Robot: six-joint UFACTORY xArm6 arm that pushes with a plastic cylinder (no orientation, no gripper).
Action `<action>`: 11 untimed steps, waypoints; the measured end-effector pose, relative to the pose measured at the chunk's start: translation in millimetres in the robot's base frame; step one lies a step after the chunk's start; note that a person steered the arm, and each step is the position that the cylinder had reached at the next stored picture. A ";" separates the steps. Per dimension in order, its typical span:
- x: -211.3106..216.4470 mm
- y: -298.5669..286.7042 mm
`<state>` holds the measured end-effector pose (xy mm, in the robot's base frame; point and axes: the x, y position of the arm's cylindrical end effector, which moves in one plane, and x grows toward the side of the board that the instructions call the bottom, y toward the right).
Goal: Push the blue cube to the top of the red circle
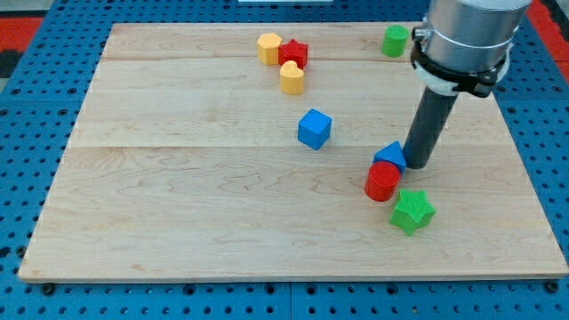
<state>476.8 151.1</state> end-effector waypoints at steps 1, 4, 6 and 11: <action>-25.3 16.9; -104.4 -147.8; -51.4 -159.7; -65.0 -58.5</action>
